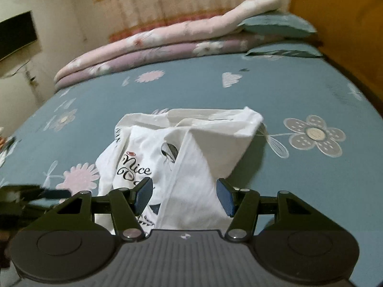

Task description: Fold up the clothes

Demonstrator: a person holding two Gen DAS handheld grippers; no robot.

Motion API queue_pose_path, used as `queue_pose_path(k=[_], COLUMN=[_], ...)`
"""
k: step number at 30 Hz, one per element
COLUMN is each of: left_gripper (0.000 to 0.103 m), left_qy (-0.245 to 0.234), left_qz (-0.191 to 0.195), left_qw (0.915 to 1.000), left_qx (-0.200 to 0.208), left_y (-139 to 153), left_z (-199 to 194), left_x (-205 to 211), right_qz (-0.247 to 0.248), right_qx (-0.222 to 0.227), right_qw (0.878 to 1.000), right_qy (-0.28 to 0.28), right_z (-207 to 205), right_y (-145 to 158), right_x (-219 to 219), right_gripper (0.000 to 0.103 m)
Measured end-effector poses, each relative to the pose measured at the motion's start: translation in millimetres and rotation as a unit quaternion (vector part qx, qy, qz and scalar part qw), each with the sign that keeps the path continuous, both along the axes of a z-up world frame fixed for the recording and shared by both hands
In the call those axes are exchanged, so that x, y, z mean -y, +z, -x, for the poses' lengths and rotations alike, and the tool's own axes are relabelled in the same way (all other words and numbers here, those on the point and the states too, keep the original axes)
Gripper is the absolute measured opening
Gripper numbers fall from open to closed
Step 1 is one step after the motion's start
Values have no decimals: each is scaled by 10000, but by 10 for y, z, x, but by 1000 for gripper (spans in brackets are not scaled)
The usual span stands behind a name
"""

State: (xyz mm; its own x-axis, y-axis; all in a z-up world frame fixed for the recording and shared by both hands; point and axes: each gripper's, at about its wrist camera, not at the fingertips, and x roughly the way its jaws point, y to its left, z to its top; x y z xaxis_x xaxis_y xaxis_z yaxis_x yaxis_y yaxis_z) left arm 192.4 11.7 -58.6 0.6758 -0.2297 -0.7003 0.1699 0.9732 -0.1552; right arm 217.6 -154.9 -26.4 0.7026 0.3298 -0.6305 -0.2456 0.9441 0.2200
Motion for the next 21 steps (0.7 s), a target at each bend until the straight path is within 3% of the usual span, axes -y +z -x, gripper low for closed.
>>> queue_pose_path(k=[6,21], left_gripper=[76,80], left_qy=[32,66], left_qz=[133,14], left_qw=[9999,10000], left_qx=[59,-42], left_y=[59,-36], left_z=[111,136], left_x=[108,60], right_qz=[188,671], right_qx=[-61,-111], right_qw=[9986,9963], right_qy=[-495,-520], right_z=[246,160], right_y=[-217,-448], right_x=[-213,-511], right_gripper=[64,63])
